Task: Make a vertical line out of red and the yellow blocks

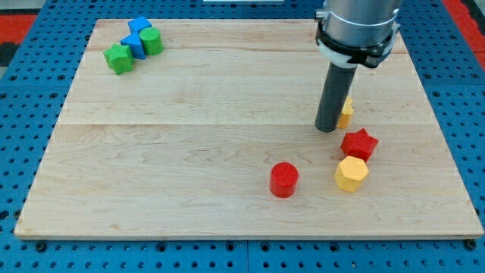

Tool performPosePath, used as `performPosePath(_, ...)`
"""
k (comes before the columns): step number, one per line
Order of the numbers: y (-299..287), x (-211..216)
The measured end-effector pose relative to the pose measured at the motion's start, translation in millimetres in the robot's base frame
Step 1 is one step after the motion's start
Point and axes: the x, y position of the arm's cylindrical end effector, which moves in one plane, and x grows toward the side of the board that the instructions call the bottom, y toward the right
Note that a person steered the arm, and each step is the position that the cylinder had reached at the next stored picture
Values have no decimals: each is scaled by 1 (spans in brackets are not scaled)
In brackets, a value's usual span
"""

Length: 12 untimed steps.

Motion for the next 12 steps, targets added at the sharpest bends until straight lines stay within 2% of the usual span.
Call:
performPosePath(2, -28, 53)
performPosePath(3, 2, 88)
performPosePath(5, -54, 106)
performPosePath(7, -111, 65)
performPosePath(8, -166, 88)
performPosePath(9, -191, 56)
performPosePath(10, -132, 36)
performPosePath(12, -107, 65)
